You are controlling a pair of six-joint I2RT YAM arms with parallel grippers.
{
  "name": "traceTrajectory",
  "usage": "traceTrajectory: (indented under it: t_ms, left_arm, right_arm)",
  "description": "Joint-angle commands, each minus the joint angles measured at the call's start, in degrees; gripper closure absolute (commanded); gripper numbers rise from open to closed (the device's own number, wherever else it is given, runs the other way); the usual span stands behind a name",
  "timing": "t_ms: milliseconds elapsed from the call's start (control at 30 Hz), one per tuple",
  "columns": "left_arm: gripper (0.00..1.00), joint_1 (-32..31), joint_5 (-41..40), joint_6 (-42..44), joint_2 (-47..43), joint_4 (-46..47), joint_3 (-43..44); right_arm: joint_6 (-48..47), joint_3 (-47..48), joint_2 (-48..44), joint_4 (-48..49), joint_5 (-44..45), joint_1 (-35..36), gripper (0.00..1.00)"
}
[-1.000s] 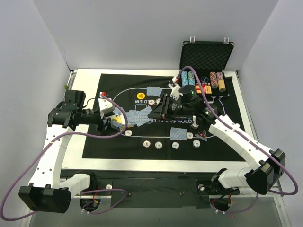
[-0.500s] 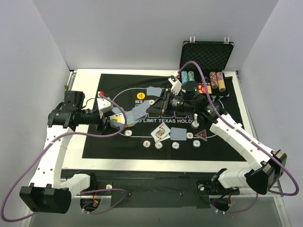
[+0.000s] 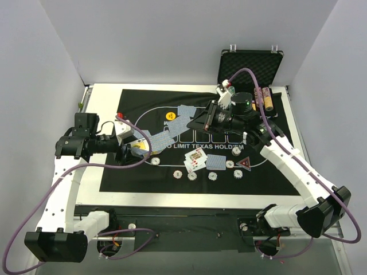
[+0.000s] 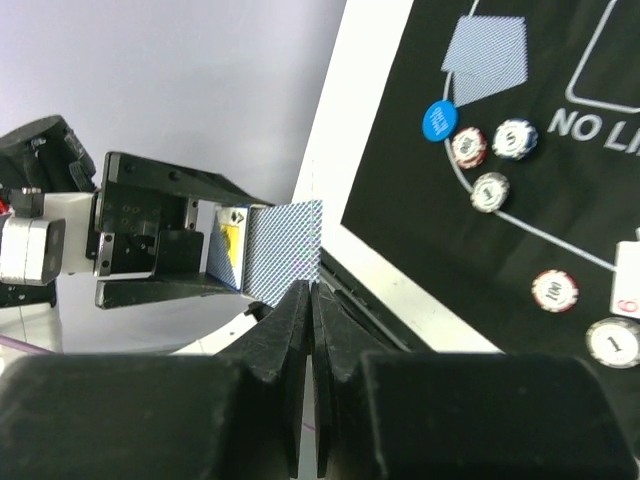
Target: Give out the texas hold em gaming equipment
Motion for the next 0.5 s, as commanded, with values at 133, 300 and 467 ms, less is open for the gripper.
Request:
traceTrajectory:
  t_ms: [133, 300, 467]
  left_arm:
    - [0.94, 0.46, 3.54, 2.71, -2.13, -2.24, 1.38]
    - [0.94, 0.55, 3.71, 2.89, -2.83, -3.47, 2.25]
    - [0.94, 0.72, 3.45, 3.33, -3.36, -4.96, 2.96]
  right_arm:
    - [-16.45, 6.56, 1.36, -11.49, 7.99, -3.97, 1.0]
    - [-30.17, 10.96, 11.8, -19.93, 23.81, -0.99, 1.0]
    - [-45.81, 17.89, 22.71, -22.22, 48.41, 8.58, 1.0]
